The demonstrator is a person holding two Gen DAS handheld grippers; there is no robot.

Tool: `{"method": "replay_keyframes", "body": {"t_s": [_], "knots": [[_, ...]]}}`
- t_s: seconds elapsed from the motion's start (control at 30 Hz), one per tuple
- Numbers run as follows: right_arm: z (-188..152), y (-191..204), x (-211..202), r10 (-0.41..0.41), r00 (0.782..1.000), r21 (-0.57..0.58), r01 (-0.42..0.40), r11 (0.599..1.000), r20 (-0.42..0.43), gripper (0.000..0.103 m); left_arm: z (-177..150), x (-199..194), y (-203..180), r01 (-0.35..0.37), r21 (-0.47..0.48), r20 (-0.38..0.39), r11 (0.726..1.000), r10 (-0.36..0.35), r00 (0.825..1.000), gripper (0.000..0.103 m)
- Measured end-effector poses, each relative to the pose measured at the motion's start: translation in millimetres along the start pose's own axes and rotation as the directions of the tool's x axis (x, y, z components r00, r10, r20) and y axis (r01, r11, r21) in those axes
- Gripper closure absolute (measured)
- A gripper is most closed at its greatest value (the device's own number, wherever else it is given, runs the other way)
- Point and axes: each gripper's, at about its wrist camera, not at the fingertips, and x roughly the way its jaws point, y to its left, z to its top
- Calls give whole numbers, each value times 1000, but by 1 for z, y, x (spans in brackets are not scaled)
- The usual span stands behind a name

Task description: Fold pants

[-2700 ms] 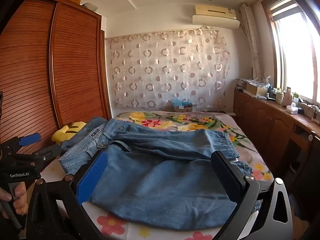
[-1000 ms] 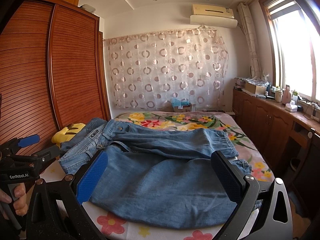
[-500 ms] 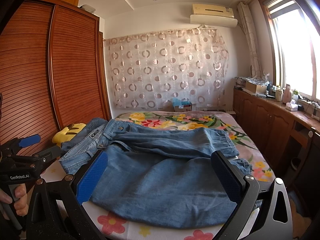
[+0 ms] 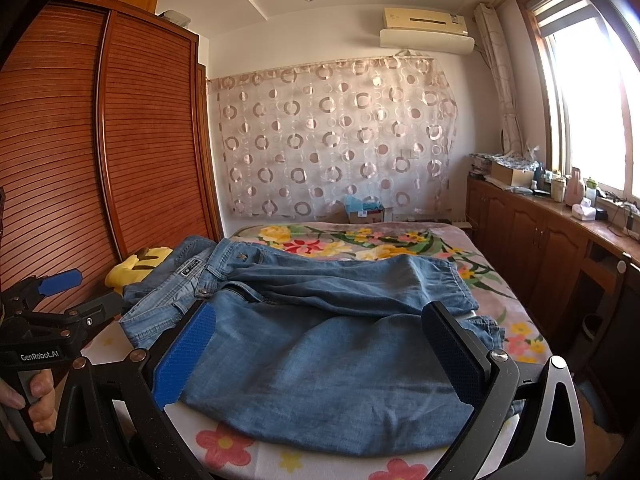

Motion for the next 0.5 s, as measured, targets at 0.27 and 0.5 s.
{"method": "replay_keyframes", "body": {"t_s": [0.27,0.5], "knots": [[0,0,0,0,1000,1,0,1000,0,0,0,0,0,0,1,1,1000,0,1000,1],[0,0,1,1,1000,1,-1,1000,0,0,0,2,-1,8,0,-6,1000,-8,1000,1]]}}
